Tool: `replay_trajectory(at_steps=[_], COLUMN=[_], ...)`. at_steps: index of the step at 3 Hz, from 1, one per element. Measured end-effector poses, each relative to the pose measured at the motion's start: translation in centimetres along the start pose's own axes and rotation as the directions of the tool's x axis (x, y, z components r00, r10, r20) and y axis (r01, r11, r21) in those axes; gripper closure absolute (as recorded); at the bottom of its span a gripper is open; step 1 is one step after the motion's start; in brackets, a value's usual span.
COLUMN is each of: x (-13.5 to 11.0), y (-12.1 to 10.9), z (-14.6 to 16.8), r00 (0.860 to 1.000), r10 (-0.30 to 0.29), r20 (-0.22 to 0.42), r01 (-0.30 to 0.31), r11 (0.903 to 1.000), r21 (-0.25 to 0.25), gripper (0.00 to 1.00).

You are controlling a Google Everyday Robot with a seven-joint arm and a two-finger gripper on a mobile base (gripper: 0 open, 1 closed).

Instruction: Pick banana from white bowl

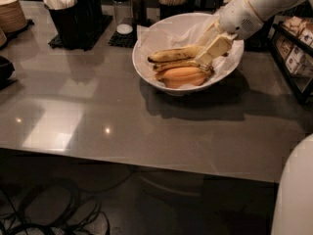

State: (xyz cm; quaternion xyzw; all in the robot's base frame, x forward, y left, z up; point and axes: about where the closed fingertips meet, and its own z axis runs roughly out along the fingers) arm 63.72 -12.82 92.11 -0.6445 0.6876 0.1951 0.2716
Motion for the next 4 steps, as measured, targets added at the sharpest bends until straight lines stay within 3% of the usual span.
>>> replay_trajectory(at_steps=[1,2,3,4], x=[-0.3,-0.1,0.7,0.7], y=[1.8,4.2,8.0,8.1], z=[-1.4,-2.4,-3.4,-3.4], r00=[0.984,0.952,0.946,0.947], r10=[-0.01,0.003,0.035,0.036], r20=[0.179,0.306,0.321,0.32], r01=[0.012,0.006,-0.027,-0.028], r11=[0.9998,0.9996,0.9992,0.9991], r21=[-0.015,-0.028,-0.029,-0.031], gripper=[1.0,1.0,1.0,1.0])
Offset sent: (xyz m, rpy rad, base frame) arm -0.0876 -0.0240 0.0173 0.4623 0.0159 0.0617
